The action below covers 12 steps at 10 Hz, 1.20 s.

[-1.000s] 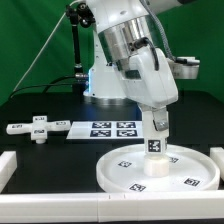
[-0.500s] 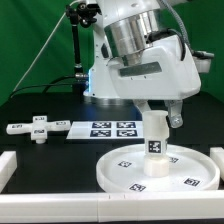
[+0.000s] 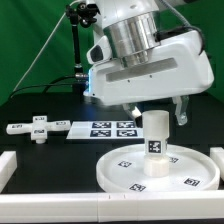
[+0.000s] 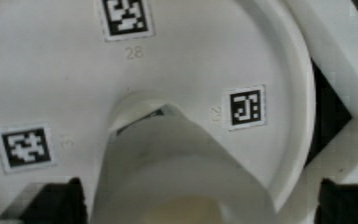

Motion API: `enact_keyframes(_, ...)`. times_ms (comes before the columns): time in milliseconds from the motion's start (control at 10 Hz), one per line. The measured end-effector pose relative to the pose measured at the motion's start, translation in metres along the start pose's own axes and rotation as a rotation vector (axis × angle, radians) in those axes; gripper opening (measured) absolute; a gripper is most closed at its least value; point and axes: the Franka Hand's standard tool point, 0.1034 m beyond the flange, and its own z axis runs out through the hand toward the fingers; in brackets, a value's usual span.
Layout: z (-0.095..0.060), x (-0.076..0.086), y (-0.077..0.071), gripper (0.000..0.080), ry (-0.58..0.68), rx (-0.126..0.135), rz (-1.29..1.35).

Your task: Assemble round table

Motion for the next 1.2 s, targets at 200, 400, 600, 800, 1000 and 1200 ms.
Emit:
enact_keyframes(200,-0.001,0.000,-0.001,0.0649,-0.003,-0.004,-0.152)
enact_keyframes(400,0.000,0.001,0.000,0.0649,-0.004,-0.005,-0.272)
enact_keyframes(600,-0.001,0.002,0.001,0.0649,-0.004,-0.010,-0.400)
enact_keyframes(800,0.000,0.003,0.000,0.0649,0.013,-0.035,-0.617)
enact_keyframes(1000,0.002,-0.002,-0.009,0.0649,0.020,-0.057,-0.893)
enact_keyframes(1200,0.001,-0.001,-0.009,0.0649,0.016,-0.066,-0.997)
